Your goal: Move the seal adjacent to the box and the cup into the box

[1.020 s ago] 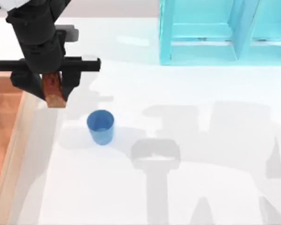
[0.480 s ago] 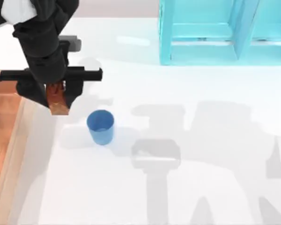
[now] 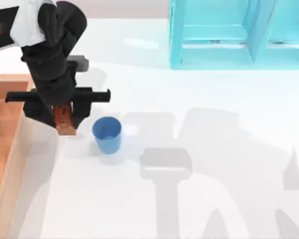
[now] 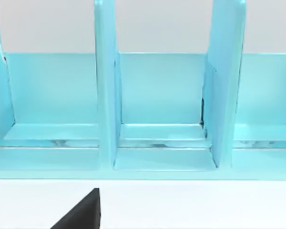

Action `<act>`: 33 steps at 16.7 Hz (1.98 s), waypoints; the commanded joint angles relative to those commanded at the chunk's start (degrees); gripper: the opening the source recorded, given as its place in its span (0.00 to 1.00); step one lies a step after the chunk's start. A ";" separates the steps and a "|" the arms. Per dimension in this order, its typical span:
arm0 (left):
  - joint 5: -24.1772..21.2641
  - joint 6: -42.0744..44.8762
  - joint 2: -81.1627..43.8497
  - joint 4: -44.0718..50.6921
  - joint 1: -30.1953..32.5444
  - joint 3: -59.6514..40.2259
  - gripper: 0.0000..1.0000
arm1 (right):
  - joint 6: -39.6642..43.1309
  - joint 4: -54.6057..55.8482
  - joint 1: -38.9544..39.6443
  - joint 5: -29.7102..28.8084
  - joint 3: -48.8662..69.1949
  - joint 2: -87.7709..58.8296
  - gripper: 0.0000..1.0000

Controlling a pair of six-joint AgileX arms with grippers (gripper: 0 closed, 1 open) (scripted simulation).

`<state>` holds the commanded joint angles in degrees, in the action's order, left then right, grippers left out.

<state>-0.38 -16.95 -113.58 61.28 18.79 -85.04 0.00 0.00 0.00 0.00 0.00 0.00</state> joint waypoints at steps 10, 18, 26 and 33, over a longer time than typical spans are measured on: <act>0.00 0.00 0.00 0.00 0.00 0.00 0.75 | 0.00 0.00 0.00 0.00 0.00 0.00 1.00; 0.00 0.00 0.00 0.00 0.00 0.00 1.00 | 0.00 0.00 0.00 0.00 0.00 0.00 1.00; -0.08 -0.04 0.16 4.25 0.29 -4.26 1.00 | 0.00 0.00 0.00 0.00 0.00 0.00 1.00; 0.04 -0.22 1.35 21.32 0.32 -19.83 1.00 | 0.00 0.00 0.00 0.00 0.00 0.00 1.00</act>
<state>-0.34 -17.17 -112.23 82.61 19.11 -104.87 0.00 0.00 0.00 0.00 0.00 0.00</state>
